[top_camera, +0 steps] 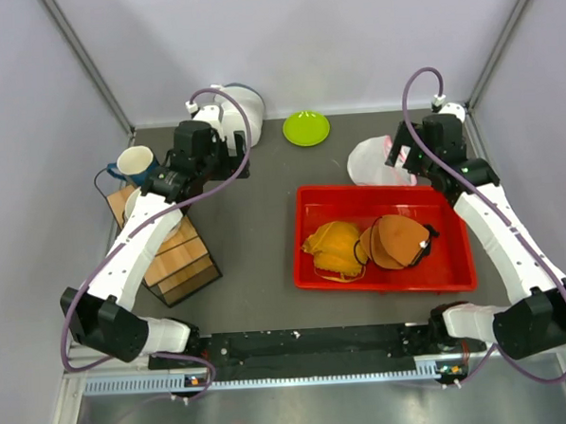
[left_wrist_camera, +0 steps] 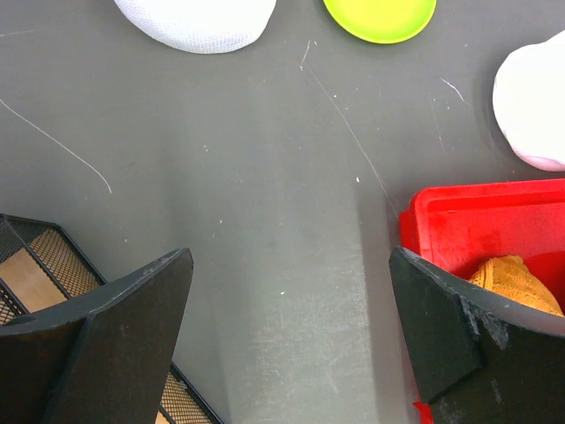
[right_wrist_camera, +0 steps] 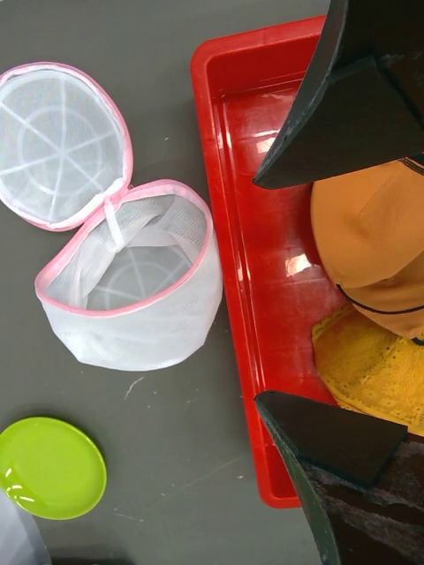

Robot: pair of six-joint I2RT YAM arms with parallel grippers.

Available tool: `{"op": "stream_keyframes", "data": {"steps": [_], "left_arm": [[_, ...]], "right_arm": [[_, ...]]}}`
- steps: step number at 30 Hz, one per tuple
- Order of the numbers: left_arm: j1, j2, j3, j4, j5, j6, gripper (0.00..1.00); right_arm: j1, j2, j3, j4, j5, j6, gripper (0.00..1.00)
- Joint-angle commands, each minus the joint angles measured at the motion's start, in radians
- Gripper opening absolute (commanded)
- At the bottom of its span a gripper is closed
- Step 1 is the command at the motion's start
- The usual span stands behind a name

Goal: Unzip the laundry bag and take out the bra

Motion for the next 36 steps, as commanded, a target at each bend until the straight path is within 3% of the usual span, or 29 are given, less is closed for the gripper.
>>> {"op": "stream_keyframes", "data": {"steps": [1,9,14,19,24,32,36], "left_arm": [[-0.001,0.0,0.019,0.027,-0.008,-0.007,0.99],[-0.001,0.113,0.135,-0.023,-0.06,-0.005,0.99],[-0.003,0.321,0.368,-0.174,-0.224,-0.021,0.99],[-0.006,0.423,0.471,-0.137,-0.245,-0.047,0.99],[-0.01,0.567,0.563,-0.067,-0.359,-0.071,0.99],[-0.03,0.58,0.573,0.0,-0.377,-0.116,0.99],[-0.032,0.483,0.548,-0.017,-0.336,-0.102,0.99]], "right_arm": [[-0.002,-0.055,-0.002,0.048,0.003,0.002,0.99],[0.0,-0.063,-0.009,0.052,-0.012,0.002,0.99],[0.0,-0.061,-0.009,0.061,-0.044,-0.002,0.99],[-0.002,-0.066,-0.02,0.07,-0.069,-0.002,0.99],[0.0,-0.066,-0.025,0.078,-0.094,0.001,0.99],[0.014,-0.057,-0.061,0.174,-0.207,0.019,0.99],[0.072,0.002,-0.055,0.26,-0.248,-0.002,0.99]]}}
